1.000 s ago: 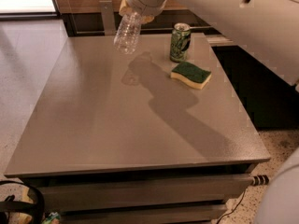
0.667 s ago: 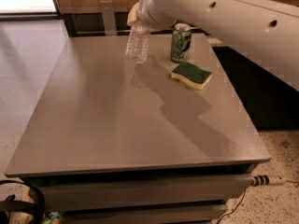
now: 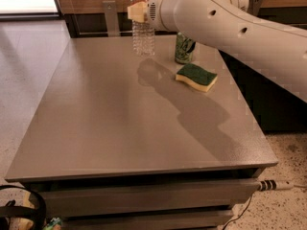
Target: Place water bottle upright
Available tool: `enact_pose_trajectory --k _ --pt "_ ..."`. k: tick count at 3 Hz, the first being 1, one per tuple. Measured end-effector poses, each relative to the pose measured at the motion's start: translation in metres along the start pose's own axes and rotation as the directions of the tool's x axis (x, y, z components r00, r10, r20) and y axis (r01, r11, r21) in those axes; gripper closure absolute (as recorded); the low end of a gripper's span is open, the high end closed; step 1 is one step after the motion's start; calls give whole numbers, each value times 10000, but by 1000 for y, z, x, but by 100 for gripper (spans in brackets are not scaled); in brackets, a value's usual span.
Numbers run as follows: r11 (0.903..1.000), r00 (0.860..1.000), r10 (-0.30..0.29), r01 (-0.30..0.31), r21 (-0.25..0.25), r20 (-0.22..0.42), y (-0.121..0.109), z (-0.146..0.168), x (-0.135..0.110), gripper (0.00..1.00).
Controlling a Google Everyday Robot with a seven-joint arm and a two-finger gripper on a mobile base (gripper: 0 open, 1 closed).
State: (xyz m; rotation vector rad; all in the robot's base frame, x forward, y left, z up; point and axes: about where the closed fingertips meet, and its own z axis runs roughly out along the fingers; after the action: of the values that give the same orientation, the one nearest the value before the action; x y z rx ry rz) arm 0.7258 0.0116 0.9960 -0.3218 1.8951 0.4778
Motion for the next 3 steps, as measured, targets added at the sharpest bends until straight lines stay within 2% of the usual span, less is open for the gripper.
enact_pose_trajectory --k 1,2,3 --pt "9940 9933 -845 896 -628 791 18 1 -17 100" --pt "9743 9746 -1908 2026 -981 1172 39 2 -24 100" --pt "9735 9738 -1925 2051 -1011 1214 40 3 -25 100"
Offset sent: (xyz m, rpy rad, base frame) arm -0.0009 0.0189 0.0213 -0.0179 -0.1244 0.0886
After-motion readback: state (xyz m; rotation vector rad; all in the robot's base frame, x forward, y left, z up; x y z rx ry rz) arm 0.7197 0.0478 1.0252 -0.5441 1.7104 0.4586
